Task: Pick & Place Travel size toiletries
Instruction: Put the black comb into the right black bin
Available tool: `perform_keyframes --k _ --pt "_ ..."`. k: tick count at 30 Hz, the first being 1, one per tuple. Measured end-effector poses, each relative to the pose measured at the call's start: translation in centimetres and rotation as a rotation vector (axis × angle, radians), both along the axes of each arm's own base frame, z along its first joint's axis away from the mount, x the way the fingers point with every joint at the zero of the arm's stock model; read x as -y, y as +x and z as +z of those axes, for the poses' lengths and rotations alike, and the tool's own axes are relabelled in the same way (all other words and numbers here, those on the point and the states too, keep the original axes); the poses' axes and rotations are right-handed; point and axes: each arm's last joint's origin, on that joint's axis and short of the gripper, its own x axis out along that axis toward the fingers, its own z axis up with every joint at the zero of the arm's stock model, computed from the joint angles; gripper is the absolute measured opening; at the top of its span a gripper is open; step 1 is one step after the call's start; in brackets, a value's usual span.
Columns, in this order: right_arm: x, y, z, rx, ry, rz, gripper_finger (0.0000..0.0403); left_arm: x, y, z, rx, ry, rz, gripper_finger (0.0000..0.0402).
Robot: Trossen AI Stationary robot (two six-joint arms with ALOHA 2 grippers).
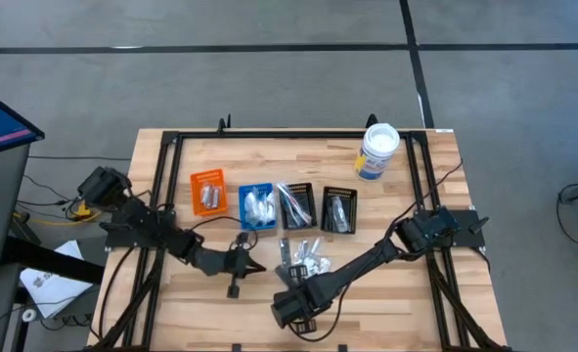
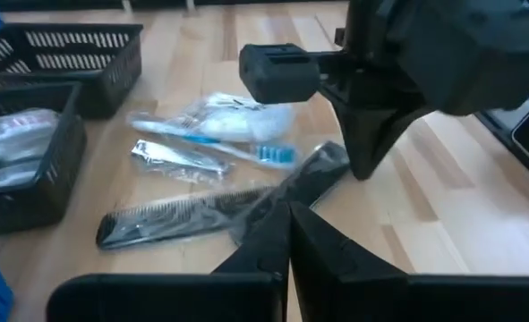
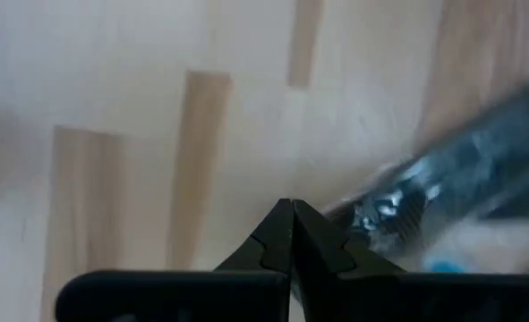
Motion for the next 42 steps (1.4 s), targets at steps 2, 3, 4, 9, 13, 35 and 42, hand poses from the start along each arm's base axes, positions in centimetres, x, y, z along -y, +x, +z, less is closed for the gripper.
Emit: perform_keyframes --k 2,3,4,9,13,35,42 --pt "0.1 -0.5 -0.1 -0.034 -0.016 -0.028 0.0000 -0.6 0.4 0.1 0.003 -0.029 -0.018 0.0001" --pt "0.1 -0.7 -0.2 -0.045 -0.032 -0.037 0.0000 -0.8 0.6 0.2 0.004 -0.045 -0.033 0.0001" --pt "0.0 -0.9 -0.2 -0.051 -0.047 -0.047 0.0000 -1.1 0.8 0.2 0.000 -0.057 -0.044 0.0001" --pt "0.0 -2.0 -0.3 -0.072 -0.166 -0.085 0.0000 -1.4 1.0 0.2 -0.026 -0.116 -0.121 0.0001" --pt "0.4 -2.7 -0.4 -0.094 -0.272 -0.134 0.0000 -1.3 1.0 0.2 -0.031 -0.142 -0.131 0.0001" --pt "-3.6 -4.5 1.3 0.260 -0.299 -0.387 0.0000 3.1 5.2 -3.8 -0.039 -0.247 -0.112 0.0129" --pt "-3.8 -4.9 0.9 0.339 -0.325 -0.448 0.0000 5.8 6.2 -3.8 -0.053 -0.104 -0.107 0.0145"
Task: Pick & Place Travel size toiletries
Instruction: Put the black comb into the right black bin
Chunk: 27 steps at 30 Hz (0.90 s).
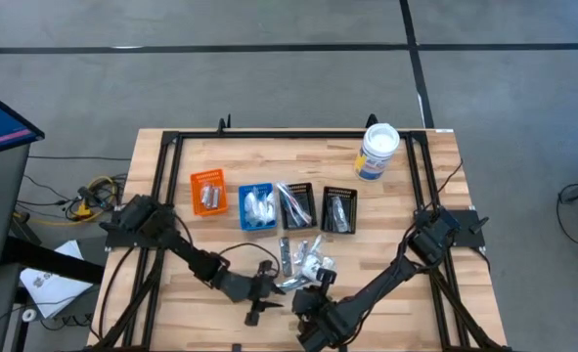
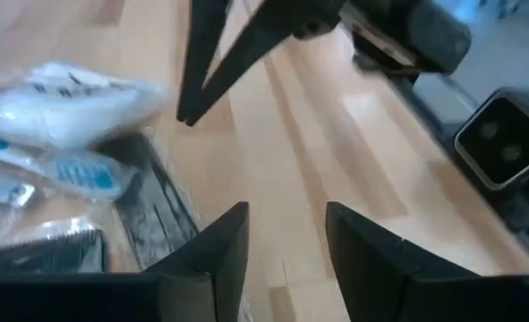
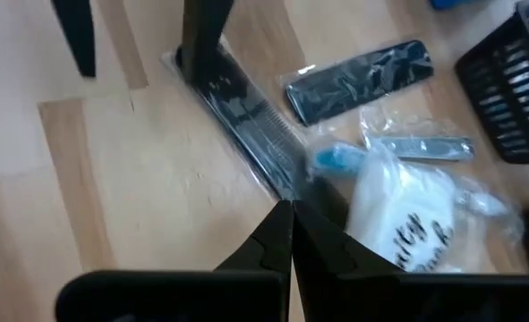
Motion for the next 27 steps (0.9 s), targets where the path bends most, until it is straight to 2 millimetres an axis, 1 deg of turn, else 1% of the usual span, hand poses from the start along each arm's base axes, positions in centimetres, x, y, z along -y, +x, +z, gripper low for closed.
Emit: perform_keyframes --k 4,10,14,18,21,22,27 --pt "0.1 0.4 -0.6 0.033 0.025 0.003 0.0000 -0.2 0.6 0.0 -0.049 0.030 0.017 0.0137" --pt "0.2 0.6 -0.7 0.044 0.026 0.000 0.0000 -1.4 0.9 -0.5 -0.086 0.027 0.094 0.0114" --pt "0.2 0.5 -0.6 0.040 0.015 0.001 0.0000 -2.1 0.9 -0.9 -0.168 -0.010 0.096 0.0084" --pt "0.3 0.4 -0.6 0.036 0.006 -0.003 0.0000 -2.4 0.6 -1.3 -0.247 0.000 0.098 0.0040" --pt "0.3 0.3 -0.4 0.040 -0.016 -0.002 0.0000 -2.2 0.2 -1.6 -0.300 0.011 0.070 0.0010" --pt "0.3 0.2 -0.3 0.048 -0.025 -0.001 0.0000 -2.0 0.0 -1.6 -0.311 0.010 0.057 0.0005" --pt "0.6 0.0 0.9 0.075 -0.064 -0.004 0.0000 -1.3 -0.7 -1.8 -0.350 0.022 0.015 0.0007"
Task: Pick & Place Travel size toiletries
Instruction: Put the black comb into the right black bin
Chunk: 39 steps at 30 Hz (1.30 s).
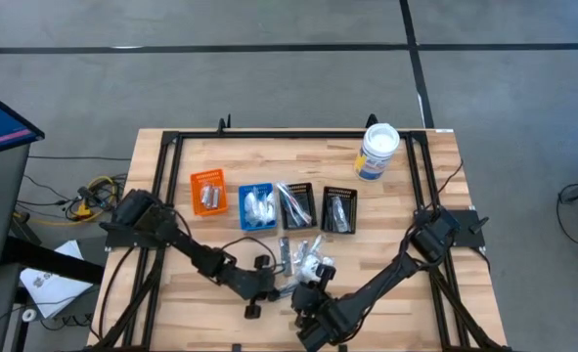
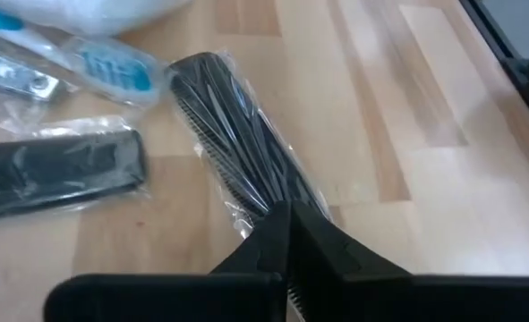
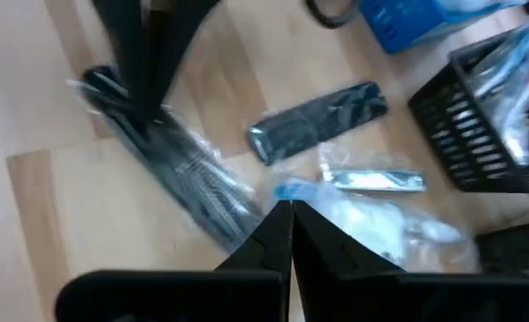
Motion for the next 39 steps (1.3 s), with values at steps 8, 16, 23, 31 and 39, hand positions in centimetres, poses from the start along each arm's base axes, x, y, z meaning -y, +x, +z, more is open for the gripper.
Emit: perform_keyframes --k 8,16,23,31,39 --pt "0.0 0.6 1.9 0.027 0.031 0.077 0.0000 -0.1 -1.7 0.6 -0.075 -0.016 0.011 0.0003" --pt "-0.5 1.5 2.5 0.035 0.049 0.202 0.0000 -2.5 -8.2 2.8 -0.045 0.020 0.183 0.0002" --pt "1.2 3.2 3.2 0.080 0.065 0.340 0.0000 -1.9 -10.6 6.1 0.152 -0.011 0.218 0.0001" --pt "6.7 3.2 3.9 0.501 0.442 0.650 0.0000 -1.7 -10.6 6.7 0.186 -0.029 0.219 0.0001" --pt "11.1 0.6 2.4 0.640 0.536 0.619 0.0000 0.8 -8.1 5.3 0.278 -0.088 0.292 0.0001"
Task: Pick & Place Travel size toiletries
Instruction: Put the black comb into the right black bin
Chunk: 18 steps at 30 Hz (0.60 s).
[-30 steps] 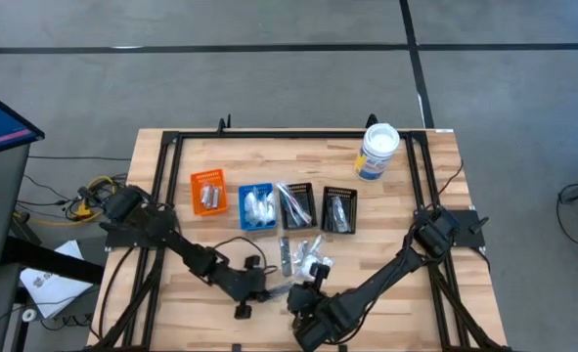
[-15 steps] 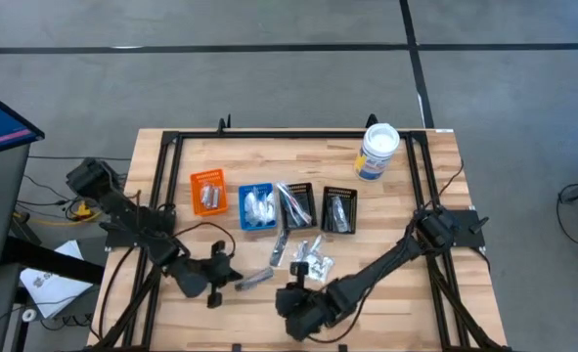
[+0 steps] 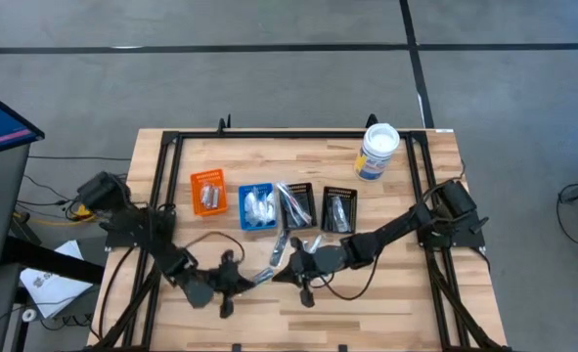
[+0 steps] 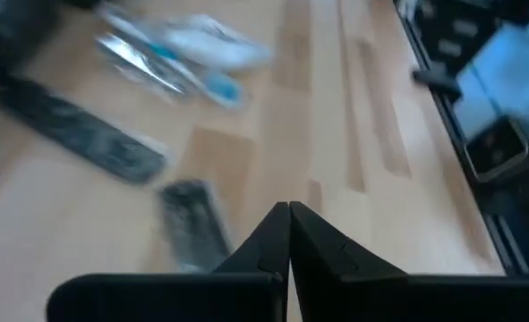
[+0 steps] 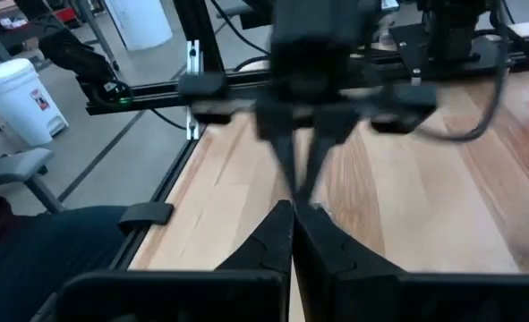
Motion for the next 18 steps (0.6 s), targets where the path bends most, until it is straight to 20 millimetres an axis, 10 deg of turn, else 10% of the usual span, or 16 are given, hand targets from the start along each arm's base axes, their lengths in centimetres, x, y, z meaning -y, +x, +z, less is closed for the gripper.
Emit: perform_keyframes --k 18 --pt "1.7 1.0 -0.2 -0.001 -0.066 -0.017 0.0000 1.8 0.2 -3.3 -0.302 -0.182 -0.050 0.0001"
